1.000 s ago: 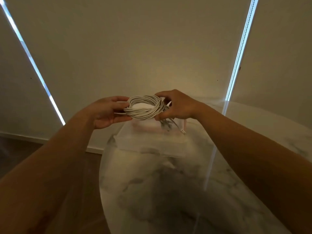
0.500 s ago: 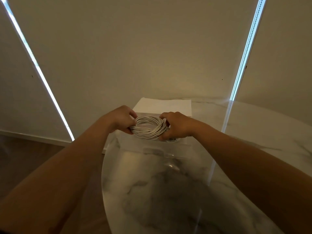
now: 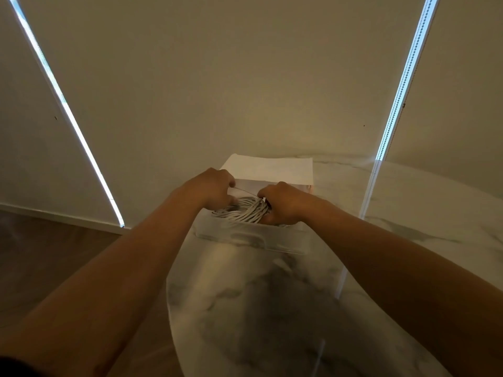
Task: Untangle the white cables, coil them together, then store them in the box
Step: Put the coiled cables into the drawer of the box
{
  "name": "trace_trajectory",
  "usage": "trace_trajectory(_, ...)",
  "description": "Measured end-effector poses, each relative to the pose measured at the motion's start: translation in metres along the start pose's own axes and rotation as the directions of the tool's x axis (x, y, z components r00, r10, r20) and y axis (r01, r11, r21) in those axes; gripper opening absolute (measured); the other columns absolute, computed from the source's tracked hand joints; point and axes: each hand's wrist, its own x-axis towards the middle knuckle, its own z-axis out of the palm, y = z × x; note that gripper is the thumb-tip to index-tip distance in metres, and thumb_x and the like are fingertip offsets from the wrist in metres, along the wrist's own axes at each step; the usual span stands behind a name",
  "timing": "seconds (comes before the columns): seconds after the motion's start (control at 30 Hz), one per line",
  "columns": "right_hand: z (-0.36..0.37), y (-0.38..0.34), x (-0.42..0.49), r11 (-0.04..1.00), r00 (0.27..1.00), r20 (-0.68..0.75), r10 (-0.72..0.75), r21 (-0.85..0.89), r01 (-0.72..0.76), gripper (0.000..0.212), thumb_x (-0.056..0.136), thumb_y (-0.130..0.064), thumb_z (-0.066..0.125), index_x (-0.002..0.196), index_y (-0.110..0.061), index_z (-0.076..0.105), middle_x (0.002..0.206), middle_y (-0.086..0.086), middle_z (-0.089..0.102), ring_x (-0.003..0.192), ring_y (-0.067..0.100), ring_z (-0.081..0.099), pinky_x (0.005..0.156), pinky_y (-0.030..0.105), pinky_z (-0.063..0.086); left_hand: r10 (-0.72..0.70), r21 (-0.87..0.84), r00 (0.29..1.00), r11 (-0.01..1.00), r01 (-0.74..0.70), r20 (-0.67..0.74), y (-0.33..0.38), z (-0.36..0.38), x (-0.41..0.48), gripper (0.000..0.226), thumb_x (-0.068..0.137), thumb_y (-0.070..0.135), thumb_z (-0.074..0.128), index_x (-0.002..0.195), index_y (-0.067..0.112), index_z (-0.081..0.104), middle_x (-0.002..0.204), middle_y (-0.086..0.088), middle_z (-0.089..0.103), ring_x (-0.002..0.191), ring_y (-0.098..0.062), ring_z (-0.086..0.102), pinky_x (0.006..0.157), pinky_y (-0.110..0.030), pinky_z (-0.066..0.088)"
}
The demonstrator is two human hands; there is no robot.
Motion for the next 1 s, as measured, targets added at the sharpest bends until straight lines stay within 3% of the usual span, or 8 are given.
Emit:
trace_trajectory(0.13,-0.02,0.005,-0.012,1.0,0.997,0.071,0.001,-0.006,0.0,0.078,0.08,-0.048,0.075,0.142,-0.011,0.045,0.134,0.006,0.056,0.117,0.023,0.055,0.098,0.035,0.047,0.048,-0.016,0.998,0.999,-0.047,0.032,0.006,0.001,-0.004,0.062,0.087,0.049,0.065,0.14,0.022,0.048,0.141,-0.006,0.052,0.122,-0.025,0.053,0.098,-0.034,0.043)
trace_trajectory(0.2,-0.037,0.011,-0.02,0.999,0.994,0.103,0.022,-0.039,-0.018,0.081,0.075,-0.053,0.077,0.138,-0.01,0.05,0.128,0.005,0.061,0.111,0.022,0.058,0.096,0.036,0.049,0.12,-0.067,0.989,0.991,-0.114,0.091,0.007,0.001,-0.005,0.06,0.091,0.05,0.058,0.143,0.023,0.045,0.144,-0.005,0.049,0.125,-0.023,0.051,0.1,-0.033,0.04)
trace_trajectory(0.33,-0.055,0.018,-0.032,0.993,0.982,0.184,0.049,-0.114,-0.028,0.056,0.077,-0.041,0.08,0.124,-0.014,0.065,0.108,0.0,0.067,0.096,0.018,0.062,0.089,0.033,0.053,0.154,-0.176,0.973,0.977,-0.124,0.171,0.006,0.004,-0.001,0.058,0.097,0.051,0.045,0.146,0.02,0.041,0.151,0.0,0.041,0.134,-0.018,0.042,0.109,-0.032,0.033)
trace_trajectory(0.5,-0.049,0.015,-0.031,0.99,0.98,0.19,0.058,-0.139,-0.032,0.056,0.078,-0.032,0.081,0.126,-0.01,0.062,0.107,0.002,0.067,0.096,0.02,0.061,0.086,0.031,0.052,0.141,-0.234,0.956,0.969,-0.08,0.259,0.006,0.01,0.001,0.072,0.09,0.061,0.052,0.148,0.022,0.035,0.152,0.001,0.04,0.136,-0.017,0.04,0.114,-0.037,0.031)
trace_trajectory(0.7,-0.03,0.012,-0.02,0.988,0.992,0.112,0.052,-0.147,-0.035,0.048,0.075,-0.011,0.082,0.12,-0.006,0.063,0.109,0.01,0.067,0.094,0.023,0.063,0.076,0.028,0.053,0.135,-0.223,0.951,0.972,-0.073,0.279,0.008,0.011,0.003,0.073,0.089,0.061,0.052,0.149,0.023,0.034,0.153,-0.001,0.038,0.137,-0.018,0.039,0.114,-0.037,0.031)
trace_trajectory(0.83,-0.036,0.022,-0.021,0.999,0.998,0.051,0.035,-0.003,-0.035,0.047,0.076,-0.021,0.084,0.117,-0.01,0.064,0.095,0.002,0.069,0.084,0.016,0.069,0.078,0.028,0.056,0.131,-0.239,0.949,0.969,-0.061,0.288,0.006,0.013,0.003,0.084,0.084,0.065,0.056,0.151,0.021,0.03,0.154,-0.001,0.036,0.138,-0.018,0.038,0.114,-0.035,0.03)
trace_trajectory(0.93,-0.052,0.031,-0.027,0.989,1.0,0.005,0.023,0.145,-0.024,0.024,0.083,-0.021,0.077,0.104,-0.01,0.072,0.082,0.0,0.075,0.07,0.008,0.072,0.077,0.028,0.059,0.129,-0.238,0.952,0.969,-0.061,0.279,0.005,0.014,0.003,0.084,0.084,0.064,0.057,0.151,0.02,0.031,0.154,-0.001,0.037,0.137,-0.018,0.039,0.113,-0.034,0.031)
trace_trajectory(1.0,-0.057,0.032,-0.029,0.993,1.0,-0.015,0.002,0.12,0.0,0.012,0.084,-0.023,0.076,0.093,-0.014,0.077,0.077,-0.006,0.074,0.07,0.005,0.069,0.07,0.023,0.053,0.126,-0.234,0.954,0.97,-0.062,0.272,0.006,0.014,0.004,0.083,0.084,0.063,0.059,0.15,0.02,0.033,0.153,-0.001,0.039,0.135,-0.019,0.041,0.111,-0.034,0.033)
